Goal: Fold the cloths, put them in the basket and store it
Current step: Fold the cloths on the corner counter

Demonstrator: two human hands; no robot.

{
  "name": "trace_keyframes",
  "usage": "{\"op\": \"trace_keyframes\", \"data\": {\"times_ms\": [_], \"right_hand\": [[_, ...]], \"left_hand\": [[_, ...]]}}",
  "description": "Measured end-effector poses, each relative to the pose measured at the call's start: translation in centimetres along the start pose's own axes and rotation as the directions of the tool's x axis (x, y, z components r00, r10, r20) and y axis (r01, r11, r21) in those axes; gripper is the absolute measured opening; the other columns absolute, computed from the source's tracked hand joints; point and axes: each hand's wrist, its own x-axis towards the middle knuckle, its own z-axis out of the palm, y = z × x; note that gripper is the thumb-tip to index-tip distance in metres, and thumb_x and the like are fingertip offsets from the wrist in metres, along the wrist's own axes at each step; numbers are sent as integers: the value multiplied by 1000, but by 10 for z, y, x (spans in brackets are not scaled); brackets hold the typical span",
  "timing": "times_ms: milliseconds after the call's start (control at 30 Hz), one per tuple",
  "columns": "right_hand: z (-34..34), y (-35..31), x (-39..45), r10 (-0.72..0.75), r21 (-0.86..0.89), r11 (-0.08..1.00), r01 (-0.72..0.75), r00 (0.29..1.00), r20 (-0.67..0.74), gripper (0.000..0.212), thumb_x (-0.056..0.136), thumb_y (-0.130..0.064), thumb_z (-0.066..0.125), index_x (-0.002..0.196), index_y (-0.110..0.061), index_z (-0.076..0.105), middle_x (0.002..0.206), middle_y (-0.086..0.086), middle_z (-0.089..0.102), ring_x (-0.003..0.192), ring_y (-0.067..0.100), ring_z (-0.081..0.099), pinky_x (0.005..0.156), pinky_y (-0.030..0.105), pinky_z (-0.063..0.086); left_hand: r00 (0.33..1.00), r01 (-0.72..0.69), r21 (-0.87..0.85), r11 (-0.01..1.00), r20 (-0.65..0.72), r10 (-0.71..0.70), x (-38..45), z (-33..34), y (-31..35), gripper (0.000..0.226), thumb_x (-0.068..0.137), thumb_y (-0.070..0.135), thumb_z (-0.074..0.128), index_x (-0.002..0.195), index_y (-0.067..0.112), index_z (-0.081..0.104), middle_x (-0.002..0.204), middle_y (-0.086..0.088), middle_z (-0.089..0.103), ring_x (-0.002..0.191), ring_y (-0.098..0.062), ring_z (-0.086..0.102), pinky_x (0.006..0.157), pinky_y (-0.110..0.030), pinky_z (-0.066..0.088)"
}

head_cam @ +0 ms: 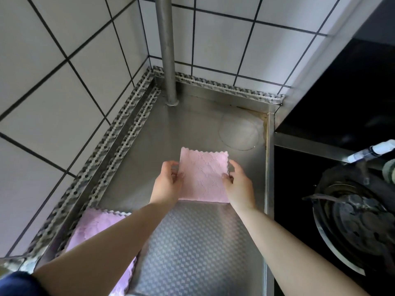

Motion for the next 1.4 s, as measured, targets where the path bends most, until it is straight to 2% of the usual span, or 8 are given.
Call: {"op": "trace_keyframes", "data": {"times_ms": [133, 267, 367, 500, 767, 933, 1233, 1400], "right_hand": [[2, -2, 3, -33, 19, 999, 36, 994, -107, 49, 92, -15, 52, 140, -13, 39, 118, 4, 60, 104, 19, 56, 82, 21, 38], [12, -7, 7, -473, -399, 827, 396, 874, -113, 46, 86, -18, 46, 131, -10, 51, 139, 9, 48, 126, 28, 46, 102, 43, 38], [24, -15, 3, -403, -541, 709, 453, 889, 216, 64, 88, -39, 11, 148, -21, 23, 157, -4, 16, 145, 16, 10, 114, 54, 8], [31, 3, 7, -285, -625, 666, 407, 913, 291, 80, 78, -54, -11, 150, -23, 3, 159, -8, -8, 144, 9, -13, 112, 55, -6], [21, 4, 8, -196, -596, 740, 311, 948, 252, 67, 94, -52, 30, 150, -20, 10, 159, -2, -3, 146, 16, -5, 114, 53, 3], [-4, 8, -5, -121, -261, 960, 99, 990, -71, 40, 84, -27, 60, 124, -20, 57, 118, 3, 60, 108, 24, 55, 88, 33, 44], [1, -10, -9, 124, 140, 982, -129, 991, 44, 25, 82, -9, 64, 105, -18, 61, 83, -5, 54, 80, 16, 54, 68, 25, 40], [6, -24, -35, 222, 515, 793, -327, 941, 256, 28, 84, 5, 55, 83, -22, 61, 83, 2, 56, 67, 18, 47, 58, 27, 40]], "left_hand": [[998, -18, 96, 995, -54, 23, 1, -1, 0, 14, 89, 17, 53, 103, 19, 50, 103, 1, 55, 98, -19, 54, 88, -30, 44], [859, -480, 493, 726, 95, 504, 1, 2, 5, 54, 83, 23, 27, 126, 8, 54, 134, -13, 52, 126, -30, 45, 103, -35, 32], [837, -544, 666, 511, 385, 389, 7, 14, 11, 69, 87, 38, 4, 148, 14, 22, 157, -3, 17, 146, -17, 5, 116, -38, -1], [869, -495, 772, 399, 443, 220, 18, 18, -3, 77, 83, 55, -8, 150, 18, -5, 158, 5, -12, 143, -9, -17, 115, -40, -13], [875, -480, 749, 457, 442, 195, 23, 11, -2, 83, 77, 60, -5, 150, 20, -3, 159, 0, -10, 145, -16, -10, 117, -41, -6], [971, -238, 690, 683, 175, 162, 5, -16, 3, 64, 90, 35, 49, 148, 23, 22, 146, -7, 39, 131, -31, 35, 105, -40, 28], [974, -167, 322, 932, 203, 104, 4, -18, 9, 42, 83, 1, 55, 122, 13, 62, 94, -2, 55, 84, -13, 49, 66, -10, 36], [996, 7, 110, 994, 92, -17, -10, -44, 16, 44, 85, -4, 47, 119, 19, 64, 101, 3, 61, 86, -8, 53, 60, 2, 36]]}}
